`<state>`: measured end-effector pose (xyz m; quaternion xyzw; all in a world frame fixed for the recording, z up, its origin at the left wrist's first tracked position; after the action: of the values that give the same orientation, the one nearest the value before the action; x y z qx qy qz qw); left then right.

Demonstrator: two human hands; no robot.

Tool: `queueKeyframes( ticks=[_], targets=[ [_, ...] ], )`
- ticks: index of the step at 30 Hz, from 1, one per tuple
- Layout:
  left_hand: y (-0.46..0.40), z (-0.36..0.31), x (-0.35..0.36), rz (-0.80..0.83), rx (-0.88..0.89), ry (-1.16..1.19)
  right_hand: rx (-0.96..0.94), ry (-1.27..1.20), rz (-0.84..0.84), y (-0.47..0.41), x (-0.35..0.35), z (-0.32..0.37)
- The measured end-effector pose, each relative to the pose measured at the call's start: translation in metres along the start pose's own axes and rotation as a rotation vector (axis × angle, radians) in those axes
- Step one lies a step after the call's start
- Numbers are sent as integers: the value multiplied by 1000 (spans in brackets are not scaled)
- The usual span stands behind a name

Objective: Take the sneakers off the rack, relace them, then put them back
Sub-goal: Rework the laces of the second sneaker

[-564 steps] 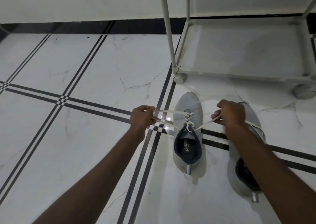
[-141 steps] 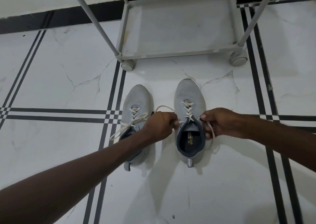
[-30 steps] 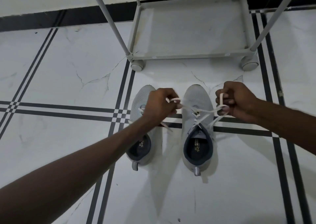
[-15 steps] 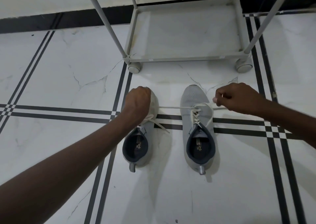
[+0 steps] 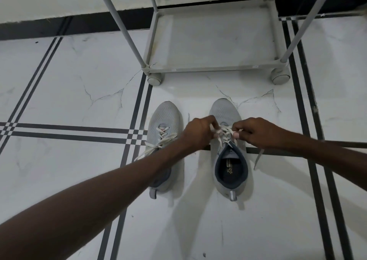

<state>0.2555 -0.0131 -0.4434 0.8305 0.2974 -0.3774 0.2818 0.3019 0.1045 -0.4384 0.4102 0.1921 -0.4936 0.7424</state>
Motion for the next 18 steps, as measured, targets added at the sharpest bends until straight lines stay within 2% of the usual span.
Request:
queueKeyframes(
  ticks=[2,4,5,8,10,12,15,16,18],
  targets=[
    [0,7,-9,63,-15,41,-17,-17,-59,3,-6,-1],
    [5,14,-13,178,15,-48,-1,25,-102,5,-16,-8],
    [9,18,-12,245,34,-128,36,74,-73,5,-18,-17],
    [26,36,3,422,14,-313,219,293,223,12,-3,-52],
    [26,32,9,390,37,-338,287,326,364,17,11,-61],
    [19,20,11,343,30,-252,332,136,372,14,23,-57],
    [12,13,16,348,-53,-34,408,-369,288,8,34,-43],
    [12,12,17,342,-72,8,418,-476,252,7,35,-39],
    [15,10,19,329,-72,23,393,-540,195,5,34,-33]
  ],
)
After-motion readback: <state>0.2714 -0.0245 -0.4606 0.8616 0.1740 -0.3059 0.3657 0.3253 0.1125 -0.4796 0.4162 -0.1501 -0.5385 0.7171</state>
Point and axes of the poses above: each hand's wrist, its own y-axis away from the middle knuckle, its own x-axis out of the palm, z = x × y, the point moved 10 cm from there along -y, towards the middle knuckle, and after that the axes turned 5 degrees about x, right-handed, at the moved point
